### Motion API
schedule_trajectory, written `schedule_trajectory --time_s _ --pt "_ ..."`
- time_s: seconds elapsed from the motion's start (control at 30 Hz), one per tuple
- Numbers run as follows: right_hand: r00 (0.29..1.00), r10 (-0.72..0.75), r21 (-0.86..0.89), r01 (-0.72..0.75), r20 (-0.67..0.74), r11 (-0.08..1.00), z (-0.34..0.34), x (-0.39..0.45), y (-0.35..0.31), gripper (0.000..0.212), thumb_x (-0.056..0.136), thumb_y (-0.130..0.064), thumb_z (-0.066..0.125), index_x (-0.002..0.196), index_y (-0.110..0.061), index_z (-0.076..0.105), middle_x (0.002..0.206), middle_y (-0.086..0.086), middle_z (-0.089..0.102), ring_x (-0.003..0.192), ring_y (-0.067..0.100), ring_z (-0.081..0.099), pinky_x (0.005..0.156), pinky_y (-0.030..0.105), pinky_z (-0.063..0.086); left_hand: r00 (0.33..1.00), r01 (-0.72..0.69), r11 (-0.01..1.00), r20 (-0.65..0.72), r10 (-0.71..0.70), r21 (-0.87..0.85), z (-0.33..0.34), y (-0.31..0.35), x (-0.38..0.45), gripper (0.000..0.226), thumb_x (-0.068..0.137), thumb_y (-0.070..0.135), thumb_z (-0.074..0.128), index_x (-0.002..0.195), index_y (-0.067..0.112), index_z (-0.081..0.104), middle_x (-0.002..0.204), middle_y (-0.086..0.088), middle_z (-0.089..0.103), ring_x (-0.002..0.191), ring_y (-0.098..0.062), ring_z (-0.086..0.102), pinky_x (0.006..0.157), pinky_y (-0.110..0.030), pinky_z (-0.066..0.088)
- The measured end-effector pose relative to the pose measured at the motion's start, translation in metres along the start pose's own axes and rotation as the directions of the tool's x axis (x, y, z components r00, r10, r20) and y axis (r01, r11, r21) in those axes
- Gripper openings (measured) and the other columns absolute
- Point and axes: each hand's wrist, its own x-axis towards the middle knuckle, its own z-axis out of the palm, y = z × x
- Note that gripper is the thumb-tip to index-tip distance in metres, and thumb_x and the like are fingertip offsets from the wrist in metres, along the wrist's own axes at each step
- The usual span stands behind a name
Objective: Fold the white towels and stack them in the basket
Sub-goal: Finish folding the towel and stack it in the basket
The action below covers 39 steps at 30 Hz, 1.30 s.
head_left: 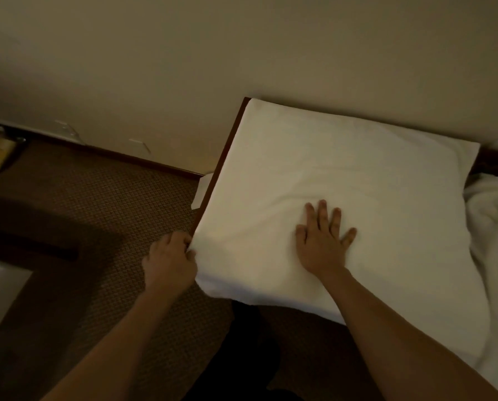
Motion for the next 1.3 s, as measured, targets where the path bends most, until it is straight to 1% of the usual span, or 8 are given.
schedule_trajectory --time_s 0.1,0.33,0.53,0.67,0.77,0.93,1.07,1.3 --pt "0.987 -0.095 -0.006 0.095 -0.126 0.995 0.005 -0.028 -0.009 0.067 0.099 -0.050 0.023 0.161 -0.029 0.009 0.170 0.000 -0.008 0.155 0.033 -0.008 0.114 0.070 -0.006 0.960 -0.174 0.984 -0.220 0.176 0.029 0.014 0.036 -0.025 0.058 0.084 0.019 0.063 0.138 0.025 0.043 0.141 -0.005 0.042 0.133 -0.030 0.038 0.106 -0.057 0.036" --pt "0.939 -0.343 -0.108 0.341 -0.002 0.934 0.041 -0.084 -0.012 0.062 0.105 -0.057 0.017 0.161 -0.035 0.003 0.168 -0.008 -0.010 0.155 0.024 -0.011 0.117 0.067 -0.005 0.785 -0.620 0.734 0.197 0.588 0.279 0.074 0.071 -0.005 0.060 0.102 0.054 0.014 0.159 0.036 0.018 0.170 0.005 0.004 0.156 -0.022 0.003 0.120 -0.062 0.011" --pt "0.978 -0.210 -0.116 0.209 0.001 0.971 0.021 -0.089 0.042 0.063 0.102 -0.063 0.012 0.159 -0.042 -0.005 0.168 -0.009 -0.012 0.155 0.025 -0.014 0.117 0.066 -0.008 0.903 -0.430 0.843 0.134 0.409 0.323 0.060 0.033 -0.001 0.069 0.098 0.071 0.017 0.158 0.045 -0.005 0.168 0.007 -0.019 0.155 -0.021 -0.014 0.119 -0.059 -0.005" --pt "0.976 -0.211 -0.080 0.214 0.045 0.974 0.026 -0.103 0.024 0.067 0.101 -0.061 0.013 0.160 -0.036 -0.008 0.167 -0.005 -0.020 0.153 0.030 -0.022 0.116 0.068 -0.010 0.996 0.003 1.000 -0.087 -0.004 -0.009 0.041 0.053 -0.011 0.081 0.091 0.062 0.057 0.155 0.023 0.025 0.157 -0.018 0.027 0.139 -0.040 0.031 0.112 -0.056 0.029" --pt "0.975 -0.215 -0.055 0.218 0.059 0.974 0.029 -0.111 0.015 0.069 0.100 -0.066 0.011 0.160 -0.037 -0.007 0.166 -0.005 -0.021 0.151 0.032 -0.025 0.116 0.067 -0.012 0.985 0.158 0.931 0.116 -0.126 -0.329 0.022 0.067 0.002 0.080 0.086 0.044 0.076 0.145 0.007 0.037 0.138 -0.019 0.051 0.121 -0.039 0.053 0.096 -0.043 0.046" --pt "0.962 -0.265 -0.052 0.268 0.067 0.962 0.020 -0.108 0.019 0.069 0.100 -0.068 0.011 0.159 -0.039 -0.011 0.166 -0.011 -0.021 0.153 0.023 -0.021 0.117 0.067 -0.010 0.997 0.031 0.968 -0.061 -0.048 -0.249 -0.010 0.055 0.027 0.037 0.091 0.023 0.069 0.124 0.008 0.060 0.117 -0.016 0.065 0.105 -0.034 0.061 0.083 -0.039 0.047" --pt "0.955 -0.272 -0.026 0.277 0.117 0.961 0.018 -0.104 0.017 0.070 0.100 -0.068 0.015 0.157 -0.040 -0.014 0.164 -0.012 -0.027 0.151 0.022 -0.026 0.116 0.067 -0.012 0.953 -0.114 0.989 -0.271 0.135 0.093 0.018 0.064 -0.001 0.061 0.081 0.013 0.062 0.138 0.021 0.042 0.146 -0.016 0.037 0.128 -0.041 0.041 0.101 -0.055 0.037" --pt "0.960 -0.280 -0.055 0.281 0.025 0.958 0.023 -0.111 0.036 0.065 0.102 -0.065 0.014 0.158 -0.042 -0.008 0.167 -0.014 -0.017 0.154 0.019 -0.019 0.119 0.062 -0.007 0.757 -0.650 0.685 0.200 0.623 0.328 0.078 0.066 -0.014 0.065 0.098 0.069 0.007 0.158 0.047 0.002 0.169 0.007 -0.008 0.156 -0.024 -0.004 0.122 -0.059 0.002"
